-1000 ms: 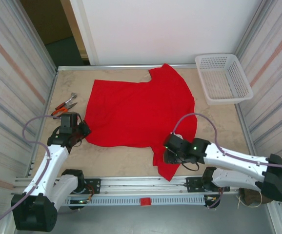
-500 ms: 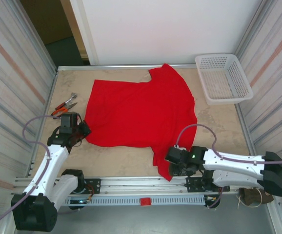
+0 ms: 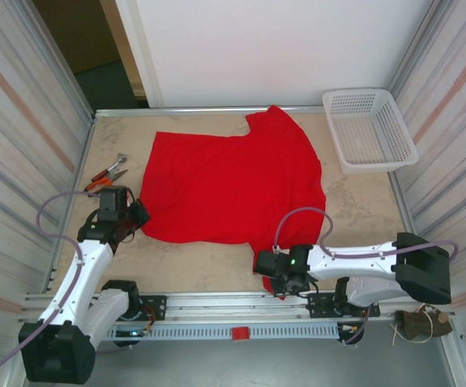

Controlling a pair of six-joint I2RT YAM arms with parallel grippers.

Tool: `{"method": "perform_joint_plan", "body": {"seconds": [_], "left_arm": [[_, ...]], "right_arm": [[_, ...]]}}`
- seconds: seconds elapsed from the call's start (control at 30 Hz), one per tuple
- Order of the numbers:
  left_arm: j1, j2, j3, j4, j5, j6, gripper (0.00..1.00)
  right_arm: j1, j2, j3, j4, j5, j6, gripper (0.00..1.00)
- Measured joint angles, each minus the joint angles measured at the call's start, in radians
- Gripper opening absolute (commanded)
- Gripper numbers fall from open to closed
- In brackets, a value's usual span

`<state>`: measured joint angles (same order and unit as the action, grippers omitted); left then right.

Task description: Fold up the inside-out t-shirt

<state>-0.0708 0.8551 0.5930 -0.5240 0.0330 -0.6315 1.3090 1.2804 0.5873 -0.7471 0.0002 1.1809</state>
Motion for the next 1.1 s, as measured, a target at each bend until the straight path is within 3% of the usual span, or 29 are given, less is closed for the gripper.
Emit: {"method": "perform_joint_plan", "body": {"seconds": [0.17,0.3,0.63,0.77,0.97,1.03,1.1], "left_arm": [[0.006,-0.012,0.000,-0.001,0.001,0.000,0.00],[0.014,-0.014,0.002,-0.004,0.003,0.003,0.00],[0.082,-0.032,0.043,-0.027,0.023,0.026,0.00],[0.083,-0.048,0.043,-0.037,0.032,0.027,0.00],[0.083,-0.076,0.042,-0.057,0.044,0.027,0.01],[0.083,-0.077,0.040,-0.056,0.048,0.031,0.28],[0.083,-0.072,0.035,-0.056,0.052,0.034,0.47]], "right_arm": [[-0.001,-0.034,0.000,0.016,0.010,0.000,0.00],[-0.048,-0.168,0.016,-0.018,0.043,-0.020,0.00],[-0.377,-0.608,0.168,-0.211,0.090,-0.128,0.00],[-0.441,-0.655,0.190,-0.278,0.089,-0.162,0.00],[-0.454,-0.661,0.233,-0.336,0.090,-0.192,0.00],[-0.454,-0.660,0.235,-0.337,0.089,-0.196,0.00],[-0.454,-0.660,0.232,-0.339,0.088,-0.198,0.00]]}}
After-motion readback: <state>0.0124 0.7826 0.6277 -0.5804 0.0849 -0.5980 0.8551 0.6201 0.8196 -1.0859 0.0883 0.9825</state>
